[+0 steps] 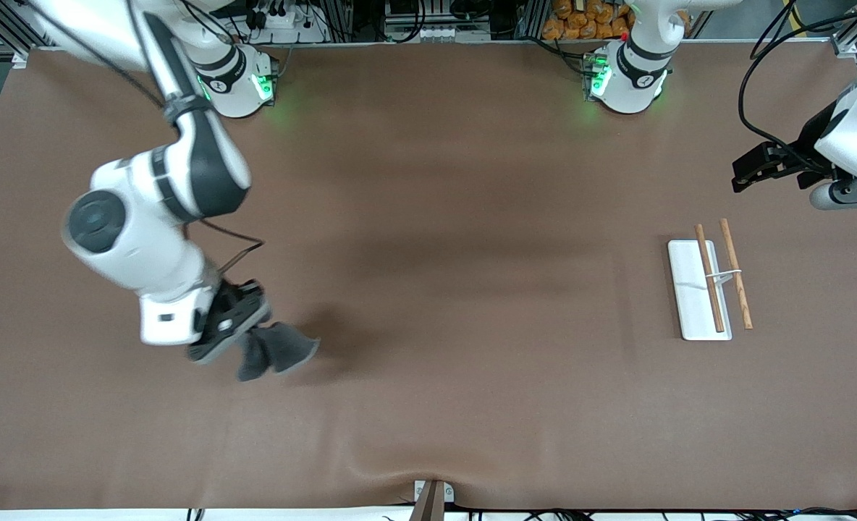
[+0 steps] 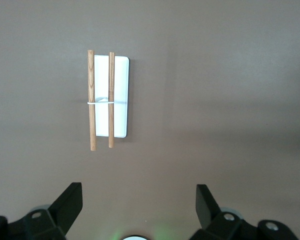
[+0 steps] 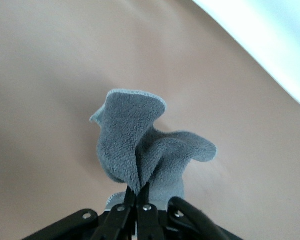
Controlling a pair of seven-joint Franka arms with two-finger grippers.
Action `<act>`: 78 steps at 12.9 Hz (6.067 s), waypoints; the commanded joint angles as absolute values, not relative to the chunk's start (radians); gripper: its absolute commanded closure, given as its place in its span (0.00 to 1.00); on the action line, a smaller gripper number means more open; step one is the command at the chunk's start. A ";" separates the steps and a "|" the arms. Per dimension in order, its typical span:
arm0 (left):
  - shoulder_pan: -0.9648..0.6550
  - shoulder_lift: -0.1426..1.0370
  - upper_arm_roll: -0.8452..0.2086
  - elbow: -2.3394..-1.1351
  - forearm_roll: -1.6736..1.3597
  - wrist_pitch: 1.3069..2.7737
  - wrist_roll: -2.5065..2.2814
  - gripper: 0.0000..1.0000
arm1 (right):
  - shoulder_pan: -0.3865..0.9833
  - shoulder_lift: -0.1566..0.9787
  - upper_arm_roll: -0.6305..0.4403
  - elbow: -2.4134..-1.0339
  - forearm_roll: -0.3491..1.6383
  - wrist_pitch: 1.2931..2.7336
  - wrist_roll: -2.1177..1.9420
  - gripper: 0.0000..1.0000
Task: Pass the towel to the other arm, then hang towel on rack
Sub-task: 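Lift the towel with the right gripper toward the table's middle, then move the left gripper toward the towel held by the right gripper, then grasp the towel's hanging edge with the left gripper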
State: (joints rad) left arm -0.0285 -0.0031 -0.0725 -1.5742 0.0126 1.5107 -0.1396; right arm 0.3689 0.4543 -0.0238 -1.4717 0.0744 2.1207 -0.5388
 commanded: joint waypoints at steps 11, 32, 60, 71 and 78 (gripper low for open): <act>-0.023 0.006 -0.072 -1.560 -0.014 1.512 -0.124 0.00 | 0.801 0.465 -0.032 -1.483 0.138 2.292 -0.534 1.00; -0.032 0.023 -0.072 -1.557 -0.034 1.523 -0.126 0.00 | 0.793 0.462 -0.035 -1.493 0.137 2.287 -0.543 1.00; -0.328 0.482 -0.087 -1.557 -0.446 1.902 -1.192 0.00 | 0.824 0.485 -0.035 -1.491 0.135 2.350 -0.528 1.00; -0.339 0.492 -0.101 -1.549 -0.572 1.807 -1.416 0.20 | 0.824 0.485 -0.037 -1.494 0.133 2.350 -0.528 1.00; -0.344 0.489 -0.103 -1.546 -0.644 1.801 -1.471 0.53 | 0.827 0.485 -0.037 -1.496 0.133 2.352 -0.528 1.00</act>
